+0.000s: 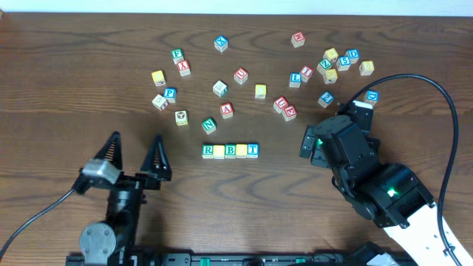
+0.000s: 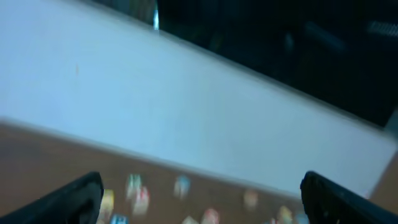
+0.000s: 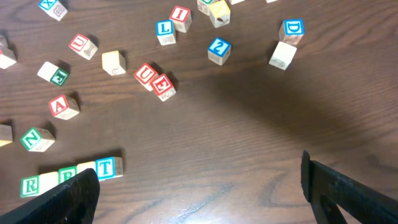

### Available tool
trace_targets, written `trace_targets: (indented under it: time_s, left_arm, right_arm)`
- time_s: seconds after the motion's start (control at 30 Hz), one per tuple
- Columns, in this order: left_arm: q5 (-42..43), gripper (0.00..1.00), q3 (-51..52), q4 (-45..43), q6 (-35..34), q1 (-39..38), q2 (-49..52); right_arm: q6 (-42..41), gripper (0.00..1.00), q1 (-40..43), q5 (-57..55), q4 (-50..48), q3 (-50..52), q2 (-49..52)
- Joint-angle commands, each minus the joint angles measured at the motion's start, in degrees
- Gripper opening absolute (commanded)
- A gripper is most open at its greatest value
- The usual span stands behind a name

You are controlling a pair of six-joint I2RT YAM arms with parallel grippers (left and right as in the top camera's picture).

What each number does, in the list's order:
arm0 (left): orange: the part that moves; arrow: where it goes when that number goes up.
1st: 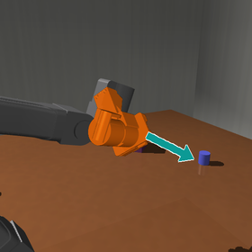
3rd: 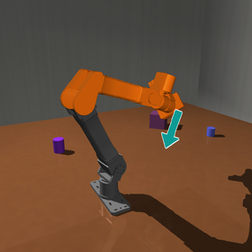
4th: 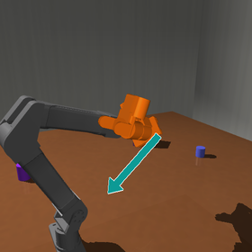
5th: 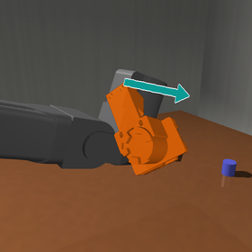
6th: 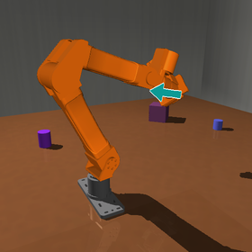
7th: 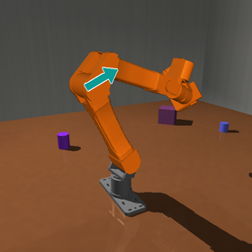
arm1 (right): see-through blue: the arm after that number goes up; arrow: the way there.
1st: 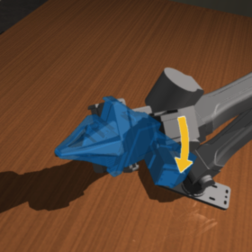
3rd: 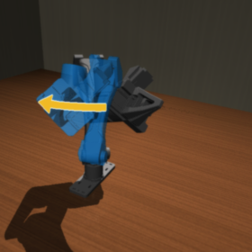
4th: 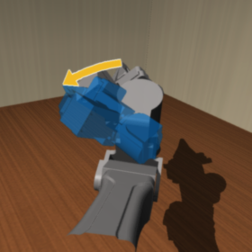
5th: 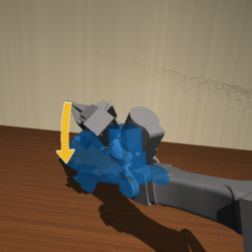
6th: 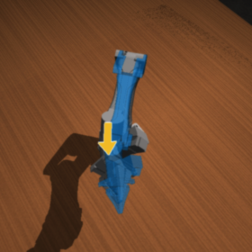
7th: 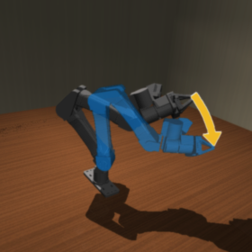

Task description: Spell out ROBOT

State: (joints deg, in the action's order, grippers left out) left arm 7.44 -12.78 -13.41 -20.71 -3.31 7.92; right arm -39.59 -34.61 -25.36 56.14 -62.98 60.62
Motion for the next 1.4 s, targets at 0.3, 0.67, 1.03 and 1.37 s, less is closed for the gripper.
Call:
trace_targets:
  time_s: [0.3, 0.67, 1.03, 1.37]
  left_arm:
    - [1.01, 1.0, 12.74, -12.66, 8.0, 9.94, -7.65]
    - [0.48, 1.0, 12.55, 6.29, 10.82, 11.1, -7.87]
    - [0.04, 1.0, 12.55, 17.03, 11.5, 10.95, -7.87]
    - [0.04, 1.0, 12.55, 16.98, 11.47, 10.95, -7.87]
  right_arm:
    - [0.7, 0.99, 0.44, -1.07, 0.11, 0.04, -0.24]
    - [0.7, 0.99, 0.44, -1.07, 0.11, 0.04, -0.24]
    - [0.7, 0.99, 0.44, -1.07, 0.11, 0.04, -0.24]
    - [0.7, 0.99, 0.44, -1.07, 0.11, 0.04, -0.24]
